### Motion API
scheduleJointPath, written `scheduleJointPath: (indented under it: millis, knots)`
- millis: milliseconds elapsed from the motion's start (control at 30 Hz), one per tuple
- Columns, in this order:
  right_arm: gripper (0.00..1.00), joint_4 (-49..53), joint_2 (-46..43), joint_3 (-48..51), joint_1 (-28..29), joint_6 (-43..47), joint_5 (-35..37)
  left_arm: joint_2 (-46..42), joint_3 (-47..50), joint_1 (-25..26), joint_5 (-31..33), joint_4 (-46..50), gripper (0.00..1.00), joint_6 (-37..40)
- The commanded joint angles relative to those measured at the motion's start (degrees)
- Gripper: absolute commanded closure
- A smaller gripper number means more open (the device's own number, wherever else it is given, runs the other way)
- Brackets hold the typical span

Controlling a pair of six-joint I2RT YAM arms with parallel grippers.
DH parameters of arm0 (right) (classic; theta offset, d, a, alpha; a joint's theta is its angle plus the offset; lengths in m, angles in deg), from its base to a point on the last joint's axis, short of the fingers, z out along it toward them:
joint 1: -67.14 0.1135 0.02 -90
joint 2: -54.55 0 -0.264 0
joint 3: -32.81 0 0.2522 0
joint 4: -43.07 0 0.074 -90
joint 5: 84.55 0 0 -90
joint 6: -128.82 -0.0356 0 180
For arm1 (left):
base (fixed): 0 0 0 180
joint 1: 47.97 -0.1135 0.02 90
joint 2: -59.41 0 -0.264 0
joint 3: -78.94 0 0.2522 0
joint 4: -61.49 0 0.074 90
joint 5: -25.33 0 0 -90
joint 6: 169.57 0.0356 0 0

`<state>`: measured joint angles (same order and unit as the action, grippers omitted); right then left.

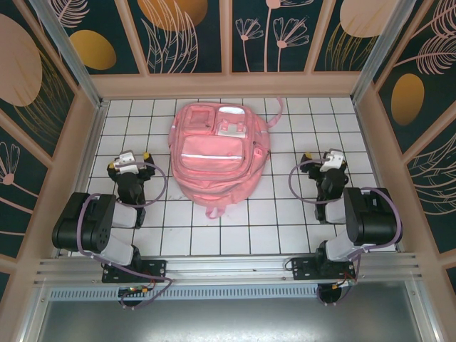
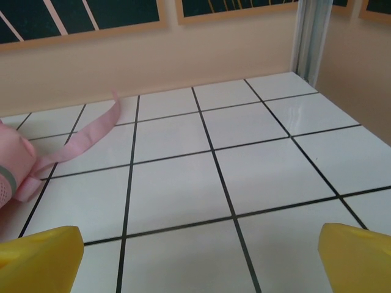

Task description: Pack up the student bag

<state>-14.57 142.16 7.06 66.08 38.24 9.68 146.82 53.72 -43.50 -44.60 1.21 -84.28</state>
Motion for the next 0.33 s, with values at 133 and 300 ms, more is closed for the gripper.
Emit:
scheduleJointPath:
  millis: [133, 300]
  knots:
    - [0.01, -0.4, 0.5, -1.1, -0.8, -0.8, -3.1, -0.1, -0.1, -0.4, -0.8, -3.1, 0.01, 0.5]
    - [0.01, -0.4, 0.5, -1.1, -0.7, -0.8, -3.1, -0.1, 0.0, -0.4, -0.7, -3.2, 0.01, 0.5]
